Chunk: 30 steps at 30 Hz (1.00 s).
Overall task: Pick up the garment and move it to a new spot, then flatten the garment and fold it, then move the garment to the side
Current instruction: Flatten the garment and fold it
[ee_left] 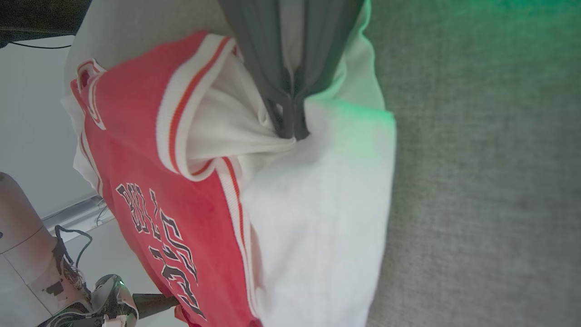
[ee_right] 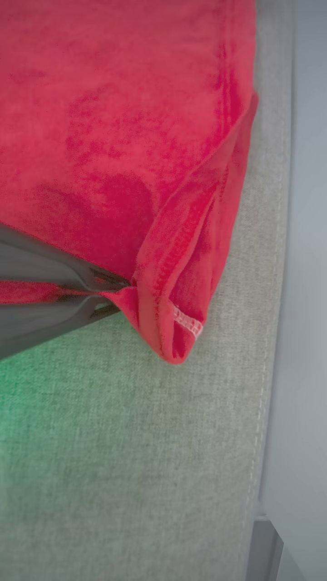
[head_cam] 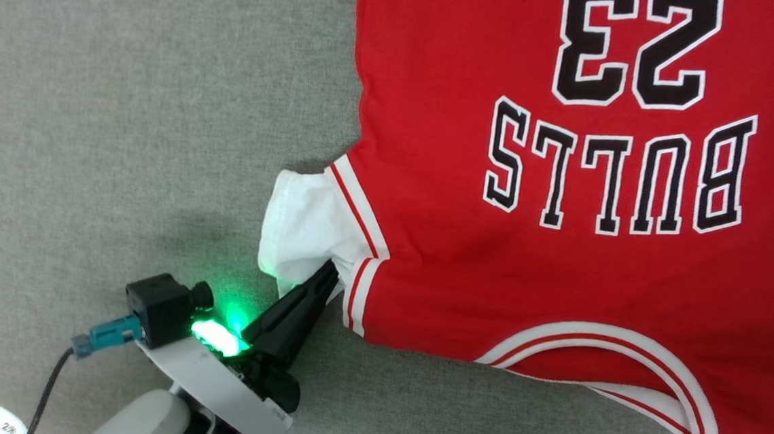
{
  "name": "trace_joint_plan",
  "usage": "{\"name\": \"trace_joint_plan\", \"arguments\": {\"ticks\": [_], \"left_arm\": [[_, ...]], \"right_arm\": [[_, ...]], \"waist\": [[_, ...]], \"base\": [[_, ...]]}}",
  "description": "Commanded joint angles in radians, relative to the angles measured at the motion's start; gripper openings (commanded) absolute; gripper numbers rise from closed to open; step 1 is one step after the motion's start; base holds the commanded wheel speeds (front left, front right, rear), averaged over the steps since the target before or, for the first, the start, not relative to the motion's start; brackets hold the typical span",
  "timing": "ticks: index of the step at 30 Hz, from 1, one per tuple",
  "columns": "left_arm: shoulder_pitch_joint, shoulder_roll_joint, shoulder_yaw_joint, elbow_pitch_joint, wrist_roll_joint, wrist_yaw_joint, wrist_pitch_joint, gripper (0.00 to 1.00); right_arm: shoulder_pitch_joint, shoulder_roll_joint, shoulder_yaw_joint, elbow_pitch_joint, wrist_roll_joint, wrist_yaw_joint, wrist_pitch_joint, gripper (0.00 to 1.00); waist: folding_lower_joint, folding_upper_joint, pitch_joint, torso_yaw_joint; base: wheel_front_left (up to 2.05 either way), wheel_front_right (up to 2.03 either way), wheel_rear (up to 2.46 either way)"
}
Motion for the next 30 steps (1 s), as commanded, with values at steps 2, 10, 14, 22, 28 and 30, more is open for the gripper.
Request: {"name": "trace_joint_plan", "arguments": {"ticks": [2, 10, 14, 22, 28, 30], "left_arm": [[-0.013, -0.022, -0.004, 0.109, -0.028, 0.035, 0.018, 0.00], [0.053, 0.008, 0.022, 0.105, -0.050, 0.030, 0.010, 0.00], [0.083, 0.022, 0.038, 0.098, -0.045, 0.027, 0.007, 0.00], [0.136, 0.027, 0.081, 0.095, -0.030, 0.024, 0.006, 0.00], [0.159, 0.027, 0.098, 0.088, -0.032, 0.027, 0.006, 0.00], [0.158, 0.028, 0.102, 0.090, -0.033, 0.028, 0.005, 0.00]], "right_arm": [[0.060, -0.011, 0.017, 0.031, 0.026, 0.000, -0.002, 0.00], [0.239, -0.110, 0.242, -0.124, 0.292, 0.000, 0.031, 0.00], [0.410, -0.206, 0.298, -0.333, 0.457, 0.000, 0.084, 0.00], [0.861, -0.280, 0.219, -0.759, 0.631, 0.000, 0.209, 0.00], [1.180, -0.229, 0.150, -0.985, 0.653, 0.000, 0.285, 0.00], [1.266, -0.214, 0.145, -1.032, 0.655, 0.000, 0.298, 0.00]], "waist": [[0.0000, -0.0001, -0.039, -0.012], [0.0000, -0.0001, -0.151, -0.058], [0.0000, -0.0001, -0.199, -0.081], [0.0000, -0.0001, -0.278, -0.134], [0.0000, -0.0001, -0.308, -0.166], [0.0000, -0.0001, -0.311, -0.172]], "base": [[0.00, 0.00, 0.00], [0.00, 0.00, 0.00], [0.00, 0.00, 0.00], [0.00, 0.00, 0.00], [0.00, 0.00, 0.00], [0.00, 0.00, 0.00]]}}
